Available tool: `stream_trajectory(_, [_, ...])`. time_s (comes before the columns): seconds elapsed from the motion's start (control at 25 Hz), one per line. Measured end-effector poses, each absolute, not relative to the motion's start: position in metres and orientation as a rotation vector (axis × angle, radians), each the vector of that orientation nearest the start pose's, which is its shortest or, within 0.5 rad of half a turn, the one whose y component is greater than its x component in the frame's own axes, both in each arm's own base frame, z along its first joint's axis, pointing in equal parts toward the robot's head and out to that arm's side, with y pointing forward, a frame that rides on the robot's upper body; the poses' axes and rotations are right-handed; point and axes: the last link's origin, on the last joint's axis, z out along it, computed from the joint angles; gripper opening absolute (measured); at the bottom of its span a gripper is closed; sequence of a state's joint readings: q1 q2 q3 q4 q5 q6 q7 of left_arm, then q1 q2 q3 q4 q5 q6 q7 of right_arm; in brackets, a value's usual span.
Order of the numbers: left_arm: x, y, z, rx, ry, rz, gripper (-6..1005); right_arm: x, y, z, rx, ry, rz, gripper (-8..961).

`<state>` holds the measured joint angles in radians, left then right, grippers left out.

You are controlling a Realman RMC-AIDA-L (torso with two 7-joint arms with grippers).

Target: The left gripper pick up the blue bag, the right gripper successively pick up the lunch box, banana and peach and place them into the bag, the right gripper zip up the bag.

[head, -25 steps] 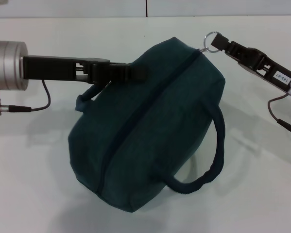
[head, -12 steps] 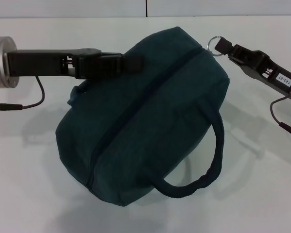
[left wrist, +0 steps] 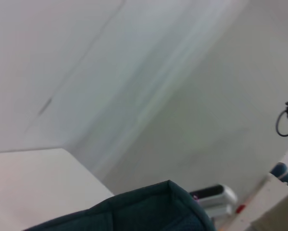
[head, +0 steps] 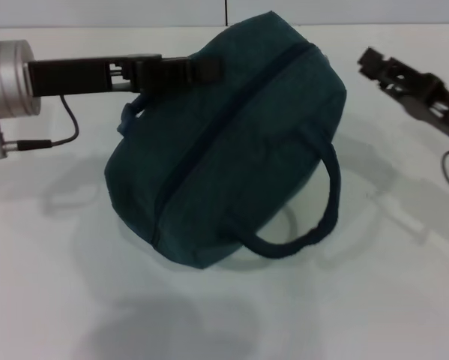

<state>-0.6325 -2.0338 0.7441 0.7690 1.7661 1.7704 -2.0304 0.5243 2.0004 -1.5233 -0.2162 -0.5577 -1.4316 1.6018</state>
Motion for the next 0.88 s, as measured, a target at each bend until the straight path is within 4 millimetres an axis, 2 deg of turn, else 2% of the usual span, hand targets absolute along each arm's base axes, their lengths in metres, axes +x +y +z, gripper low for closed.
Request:
stream_trajectory(0.04, [-0.184,0.353,0.044,-2.774,-1.144,-1.103,53,0.259,0.339,-0.002,-2.008,1.406,1.568,309])
stream_trajectory(0.36, [-0.182,0.378,0.014,-2.647,-1.224,-1.067,54,0.293,0.324,0.022,-1.895,1.384,1.548,481])
stream_trajectory(0.56, [-0.183,0.386,-0.003,-2.603,-1.232,-0.989,53,0.293,0.319,0.024,-1.897,1.354,1.571,671])
stream_trajectory(0.68, [-0.182,0.388,-0.007,-2.602,-1.222,-0.968,53,0.292,0.319,0.024,-1.903,1.347,1.576,764])
stream_trajectory(0.84, [-0.182,0.391,-0.003,-2.553,-1.229,-1.03,181,0.289,0.316,0.023,-1.926,1.329,1.587,874])
stream_trajectory(0.88, [-0.182,0.391,-0.001,-2.537,-1.235,-1.054,213,0.288,0.315,0.023,-1.942,1.317,1.592,874])
